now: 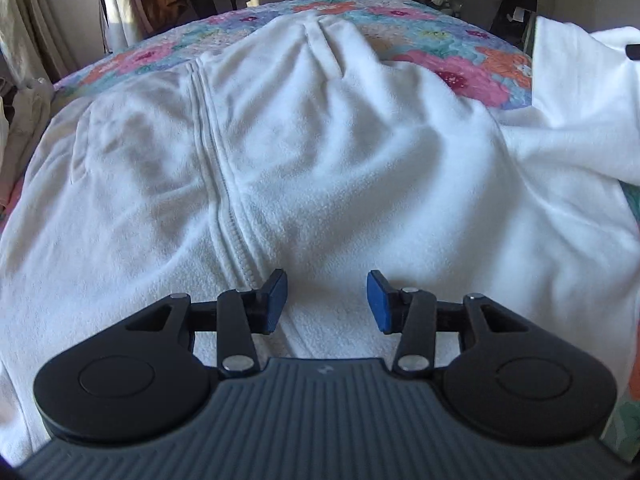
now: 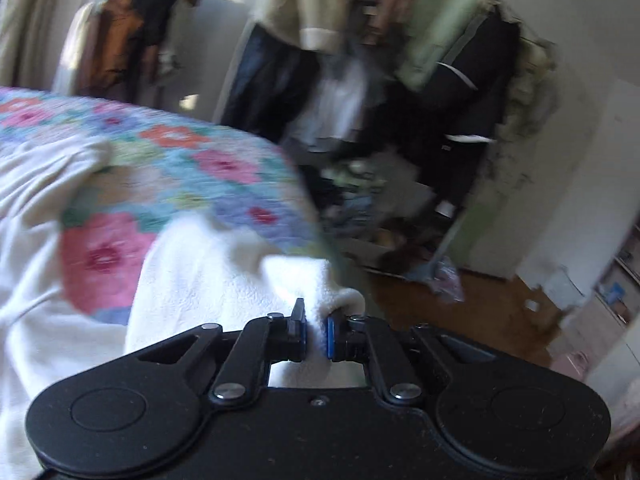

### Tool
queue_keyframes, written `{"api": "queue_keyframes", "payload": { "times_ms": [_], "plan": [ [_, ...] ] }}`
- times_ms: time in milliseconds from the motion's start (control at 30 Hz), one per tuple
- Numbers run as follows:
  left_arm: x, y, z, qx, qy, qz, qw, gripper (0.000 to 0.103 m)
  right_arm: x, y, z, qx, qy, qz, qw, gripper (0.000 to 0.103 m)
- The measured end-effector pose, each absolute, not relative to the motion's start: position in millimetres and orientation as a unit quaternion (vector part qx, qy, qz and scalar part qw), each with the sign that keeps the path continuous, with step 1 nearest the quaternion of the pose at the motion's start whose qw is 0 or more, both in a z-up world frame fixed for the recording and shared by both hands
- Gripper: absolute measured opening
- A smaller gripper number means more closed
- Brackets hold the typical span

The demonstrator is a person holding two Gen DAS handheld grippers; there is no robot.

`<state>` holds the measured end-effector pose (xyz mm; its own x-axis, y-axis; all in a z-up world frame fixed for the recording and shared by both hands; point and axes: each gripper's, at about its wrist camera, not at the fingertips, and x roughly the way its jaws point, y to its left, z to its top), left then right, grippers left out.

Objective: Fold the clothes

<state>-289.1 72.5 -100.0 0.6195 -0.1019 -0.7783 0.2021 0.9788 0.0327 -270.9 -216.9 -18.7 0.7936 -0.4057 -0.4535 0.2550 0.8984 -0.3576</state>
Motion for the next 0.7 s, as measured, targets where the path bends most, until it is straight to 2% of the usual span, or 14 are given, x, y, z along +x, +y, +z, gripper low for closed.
{"api": "queue_keyframes", "payload": {
  "times_ms": [167,200,233,300,367,433,467,500,700],
  "plan": [
    [-287.3,74.7,-98.6,0.074,0.442,-0.075,0.891,0.047,-289.7,-242.6,-13.7,-0.146,0.225,-0.215,0.939,0.010],
    [-286.7,76.2,-97.6,0.079,0.442,-0.067,0.891,0.053,-286.7,-243.0,-20.2,-0.163,0.229,-0.219,0.934,0.013],
    [-284.5,78.3,-98.3,0.081,0.442,-0.065,0.891,0.054,-280.4,-245.4,-26.4,-0.169,0.238,-0.215,0.932,0.013],
    [-281.5,82.9,-99.6,0.069,0.447,-0.069,0.889,0.054,-271.0,-260.2,-39.4,-0.151,0.274,-0.199,0.929,0.021],
    [-282.6,84.3,-96.5,0.054,0.444,-0.083,0.890,0.054,-266.4,-273.7,-48.0,-0.111,0.304,-0.212,0.922,0.023],
    [-286.9,80.9,-90.0,0.041,0.434,-0.124,0.891,0.054,-276.6,-280.2,-47.3,-0.057,0.305,-0.224,0.924,0.034],
    [-290.2,76.8,-86.8,0.034,0.430,-0.153,0.889,0.054,-284.7,-279.4,-45.5,-0.031,0.305,-0.228,0.924,0.045],
    [-293.8,71.8,-83.9,0.027,0.426,-0.181,0.886,0.054,-294.8,-276.8,-43.3,-0.004,0.303,-0.228,0.925,0.051],
    [-322.1,32.3,-76.9,0.009,0.418,-0.325,0.848,0.057,-371.7,-252.6,-52.5,0.142,0.327,-0.153,0.922,0.054]
  ]
}}
